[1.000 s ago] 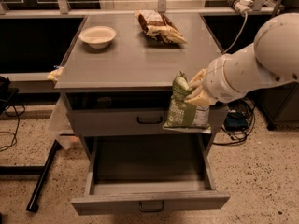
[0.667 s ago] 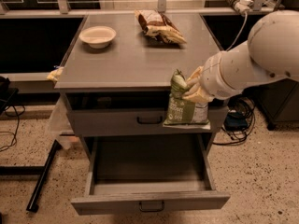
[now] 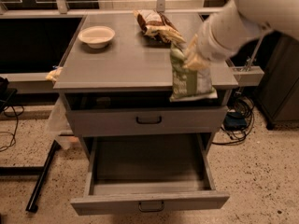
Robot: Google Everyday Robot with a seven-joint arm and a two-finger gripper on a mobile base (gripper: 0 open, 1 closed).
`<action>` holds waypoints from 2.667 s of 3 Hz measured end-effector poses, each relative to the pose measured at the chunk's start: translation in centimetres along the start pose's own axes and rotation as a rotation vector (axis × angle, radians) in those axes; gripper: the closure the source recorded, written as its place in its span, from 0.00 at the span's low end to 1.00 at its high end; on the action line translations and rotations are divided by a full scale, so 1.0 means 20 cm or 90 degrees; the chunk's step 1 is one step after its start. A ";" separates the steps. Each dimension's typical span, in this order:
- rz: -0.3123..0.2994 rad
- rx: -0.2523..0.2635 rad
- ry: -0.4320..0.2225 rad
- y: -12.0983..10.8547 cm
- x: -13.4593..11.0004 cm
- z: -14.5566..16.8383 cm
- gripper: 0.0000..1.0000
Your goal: Pick green jalapeno chip bag from middle drawer and place on counter
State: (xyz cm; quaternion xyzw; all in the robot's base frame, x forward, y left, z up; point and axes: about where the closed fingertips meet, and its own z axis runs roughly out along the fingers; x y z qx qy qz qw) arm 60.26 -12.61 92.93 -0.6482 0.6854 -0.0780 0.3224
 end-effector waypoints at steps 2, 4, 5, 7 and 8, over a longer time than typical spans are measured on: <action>-0.046 0.016 -0.030 -0.50 -0.16 0.17 1.00; -0.040 0.054 -0.047 -0.63 -0.19 0.08 0.57; -0.040 0.054 -0.047 -0.63 -0.19 0.08 0.36; -0.040 0.052 -0.047 -0.63 -0.19 0.09 0.00; -0.040 0.052 -0.047 -0.63 -0.19 0.09 0.00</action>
Offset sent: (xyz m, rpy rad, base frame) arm 0.1870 0.0307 0.1030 0.1439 -0.2232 0.0825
